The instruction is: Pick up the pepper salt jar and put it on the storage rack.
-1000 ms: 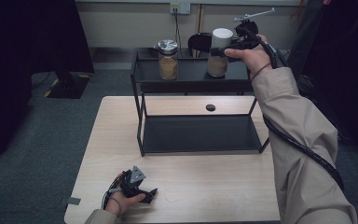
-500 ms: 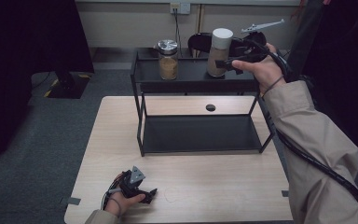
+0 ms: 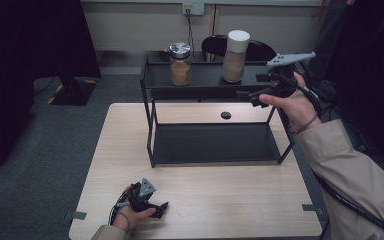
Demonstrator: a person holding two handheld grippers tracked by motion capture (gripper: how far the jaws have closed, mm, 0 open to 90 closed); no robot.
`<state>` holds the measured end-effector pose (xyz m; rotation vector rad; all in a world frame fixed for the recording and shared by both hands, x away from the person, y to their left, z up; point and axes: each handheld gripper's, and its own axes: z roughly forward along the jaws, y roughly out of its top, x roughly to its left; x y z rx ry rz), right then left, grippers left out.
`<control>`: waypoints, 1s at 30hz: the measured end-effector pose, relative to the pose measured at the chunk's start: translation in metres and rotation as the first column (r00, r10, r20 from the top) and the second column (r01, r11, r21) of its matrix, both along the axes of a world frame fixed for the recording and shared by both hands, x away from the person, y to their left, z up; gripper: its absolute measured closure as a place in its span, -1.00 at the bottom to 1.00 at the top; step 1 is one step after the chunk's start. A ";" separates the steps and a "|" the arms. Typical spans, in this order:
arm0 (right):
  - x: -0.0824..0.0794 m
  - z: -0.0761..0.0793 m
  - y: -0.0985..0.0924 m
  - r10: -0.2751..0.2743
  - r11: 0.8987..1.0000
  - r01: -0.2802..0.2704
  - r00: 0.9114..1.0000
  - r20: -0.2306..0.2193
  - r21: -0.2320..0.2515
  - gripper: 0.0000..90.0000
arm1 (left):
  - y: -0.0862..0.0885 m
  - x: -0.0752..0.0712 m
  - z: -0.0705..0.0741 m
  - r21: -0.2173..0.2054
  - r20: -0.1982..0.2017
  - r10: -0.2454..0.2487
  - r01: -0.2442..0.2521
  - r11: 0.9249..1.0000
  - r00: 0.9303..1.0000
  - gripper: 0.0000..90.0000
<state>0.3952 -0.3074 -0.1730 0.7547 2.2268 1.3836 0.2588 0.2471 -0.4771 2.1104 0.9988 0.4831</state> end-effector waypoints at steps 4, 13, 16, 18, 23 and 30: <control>-0.014 -0.019 -0.011 0.019 1.000 -0.019 1.000 0.007 0.015 -1.00 | 0.000 0.000 0.000 0.001 0.000 0.000 0.000 1.000 1.000 -1.00; -0.044 -0.063 -0.038 0.033 0.998 -0.033 0.999 0.002 0.057 -1.00 | 0.000 0.000 0.000 0.001 -0.001 0.002 -0.002 1.000 1.000 -1.00; -0.054 -0.077 -0.045 0.028 0.998 -0.028 1.000 0.003 0.050 -1.00 | 0.000 0.000 0.000 0.002 -0.001 0.002 -0.002 1.000 1.000 -1.00; -0.058 -0.087 -0.050 0.032 0.998 -0.031 0.999 -0.015 0.061 -1.00 | 0.000 0.000 0.000 0.002 -0.001 0.002 -0.002 1.000 1.000 -1.00; -0.071 -0.111 -0.055 0.026 0.999 -0.025 0.999 -0.018 0.035 -1.00 | 0.000 0.000 0.000 0.001 -0.001 0.002 -0.002 1.000 1.000 -1.00; -0.080 -0.149 -0.064 0.040 0.998 -0.038 0.998 -0.040 0.044 -1.00 | 0.000 -0.001 0.000 0.001 -0.001 0.003 -0.003 1.000 1.000 -1.00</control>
